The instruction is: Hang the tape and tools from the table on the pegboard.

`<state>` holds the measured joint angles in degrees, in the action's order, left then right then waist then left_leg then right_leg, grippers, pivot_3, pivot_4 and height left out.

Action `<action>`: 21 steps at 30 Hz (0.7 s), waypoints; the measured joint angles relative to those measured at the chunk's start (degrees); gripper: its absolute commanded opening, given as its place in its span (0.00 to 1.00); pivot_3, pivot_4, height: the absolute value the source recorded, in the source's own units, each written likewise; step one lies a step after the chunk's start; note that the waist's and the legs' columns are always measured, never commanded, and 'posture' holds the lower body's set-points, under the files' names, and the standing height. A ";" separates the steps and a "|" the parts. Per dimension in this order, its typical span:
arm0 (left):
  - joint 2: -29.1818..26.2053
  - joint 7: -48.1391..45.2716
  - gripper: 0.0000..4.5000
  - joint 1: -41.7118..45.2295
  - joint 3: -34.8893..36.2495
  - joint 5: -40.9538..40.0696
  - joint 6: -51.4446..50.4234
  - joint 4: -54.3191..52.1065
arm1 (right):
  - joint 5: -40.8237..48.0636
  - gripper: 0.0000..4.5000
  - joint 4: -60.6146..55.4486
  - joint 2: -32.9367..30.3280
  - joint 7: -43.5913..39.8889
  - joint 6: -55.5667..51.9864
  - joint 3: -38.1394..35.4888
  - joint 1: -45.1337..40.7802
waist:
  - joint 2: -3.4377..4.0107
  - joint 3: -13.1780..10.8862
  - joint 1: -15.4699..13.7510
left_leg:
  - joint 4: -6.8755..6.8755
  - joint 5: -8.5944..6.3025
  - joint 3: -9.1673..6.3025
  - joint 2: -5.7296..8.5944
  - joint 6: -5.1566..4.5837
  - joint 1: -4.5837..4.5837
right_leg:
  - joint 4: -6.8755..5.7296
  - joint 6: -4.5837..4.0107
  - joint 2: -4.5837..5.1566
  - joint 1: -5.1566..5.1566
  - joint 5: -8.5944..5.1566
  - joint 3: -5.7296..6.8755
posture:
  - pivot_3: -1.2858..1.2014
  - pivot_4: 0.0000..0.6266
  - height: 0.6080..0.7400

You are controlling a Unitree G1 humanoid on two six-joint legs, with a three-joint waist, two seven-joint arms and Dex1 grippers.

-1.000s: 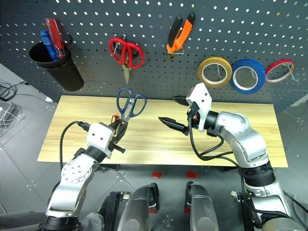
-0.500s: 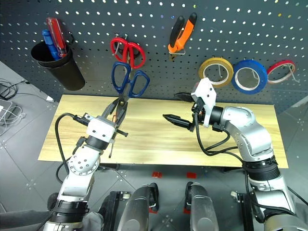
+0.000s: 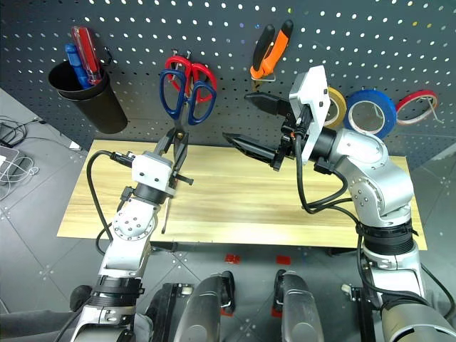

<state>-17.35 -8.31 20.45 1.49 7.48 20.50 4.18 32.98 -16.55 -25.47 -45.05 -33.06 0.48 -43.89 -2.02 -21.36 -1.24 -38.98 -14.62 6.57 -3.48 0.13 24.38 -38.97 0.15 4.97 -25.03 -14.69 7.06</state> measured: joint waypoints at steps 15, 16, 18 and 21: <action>5.25 6.55 0.14 12.54 1.28 -0.42 -6.38 14.12 | -0.14 1.00 -1.17 0.64 0.33 0.00 0.81 0.06 | -0.21 0.38 0.00 | -0.03 0.03 -0.02 0.04 -0.01 0.01 | -0.01 0.00 0.00 0.01 0.00 0.03 | 0.52 0.46 1.00; 5.56 6.58 0.14 13.75 1.26 -0.45 -6.36 15.90 | -0.15 1.00 -1.18 0.65 0.41 0.00 0.81 0.07 | -0.20 0.41 0.01 | -0.02 0.03 -0.02 0.04 -0.01 0.01 | -0.01 0.00 0.00 0.02 0.00 0.03 | 0.52 0.46 1.00; 5.97 6.58 0.30 15.03 1.20 -0.49 -6.28 17.76 | -0.18 1.00 -1.18 0.68 0.57 -0.03 0.83 0.09 | -0.20 0.41 0.11 | -0.02 0.03 -0.01 0.04 -0.01 0.01 | 0.00 0.00 0.00 0.01 0.00 0.02 | 0.51 0.46 1.00; 6.18 6.39 0.46 15.88 1.16 -0.65 -6.39 19.84 | -0.18 1.00 -1.28 0.67 1.03 -0.20 0.83 0.21 | -0.19 0.42 0.41 | -0.02 0.03 -0.01 0.03 0.00 0.01 | -0.01 -0.01 -0.01 0.00 0.00 0.03 | 0.51 0.46 1.00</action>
<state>-11.17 -1.91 36.33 2.65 6.83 14.11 24.02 32.80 -17.84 -24.80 -44.02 -33.26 1.30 -43.68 -2.20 -20.94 -0.84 -39.00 -14.59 6.55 -3.44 0.12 24.40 -38.98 0.14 4.96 -25.03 -14.68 7.08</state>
